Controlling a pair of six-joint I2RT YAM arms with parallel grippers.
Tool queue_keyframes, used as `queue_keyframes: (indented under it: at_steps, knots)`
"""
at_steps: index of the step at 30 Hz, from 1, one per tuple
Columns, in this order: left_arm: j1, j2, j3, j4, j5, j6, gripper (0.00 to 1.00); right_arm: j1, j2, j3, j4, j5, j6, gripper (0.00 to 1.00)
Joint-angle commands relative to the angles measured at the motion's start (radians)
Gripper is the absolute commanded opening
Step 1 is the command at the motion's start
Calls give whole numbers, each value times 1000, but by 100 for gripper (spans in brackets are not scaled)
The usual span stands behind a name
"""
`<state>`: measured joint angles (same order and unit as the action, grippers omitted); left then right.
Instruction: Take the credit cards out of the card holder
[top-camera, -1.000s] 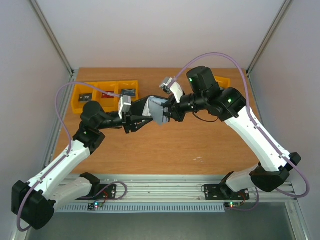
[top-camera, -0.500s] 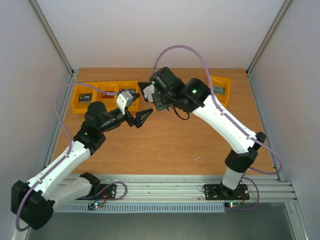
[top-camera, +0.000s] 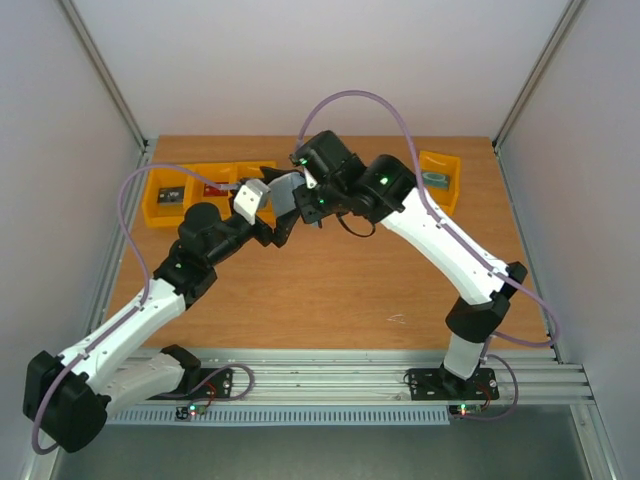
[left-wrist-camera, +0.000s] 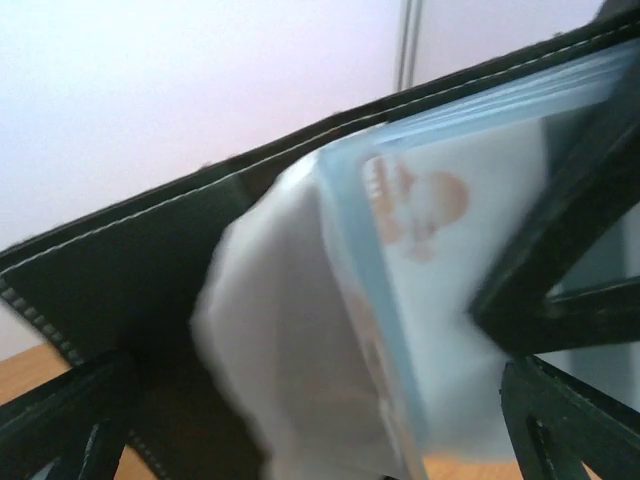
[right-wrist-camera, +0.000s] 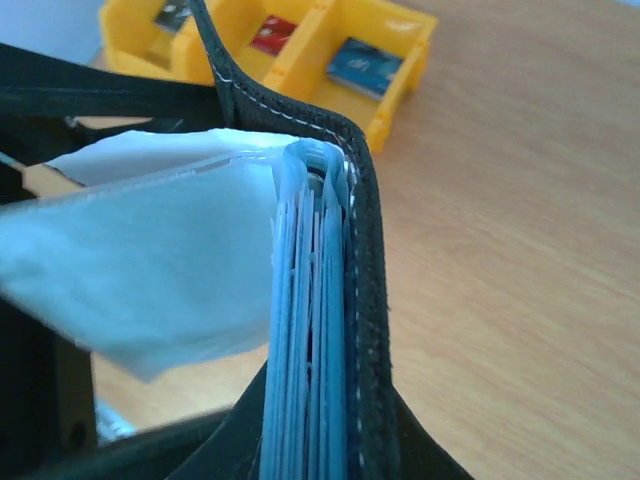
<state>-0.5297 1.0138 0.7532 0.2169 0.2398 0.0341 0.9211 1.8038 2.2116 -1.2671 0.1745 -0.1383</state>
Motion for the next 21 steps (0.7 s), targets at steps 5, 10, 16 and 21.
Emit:
queue_keyframes:
  at_steps: [5,10,16,21]
  knots:
    - [62,-115,-56,186,195,-127,99,-134,-234,-182,105,-506,-243,1]
    - [76,-116,-21,190,402,-231,99,-135,-279,-180,46,-684,-372,1]
    - [81,-125,-1,171,458,-286,99,-134,-293,-131,-68,-746,-471,1]
    - [79,-117,25,185,653,-306,87,-134,-299,-132,-67,-797,-492,1]
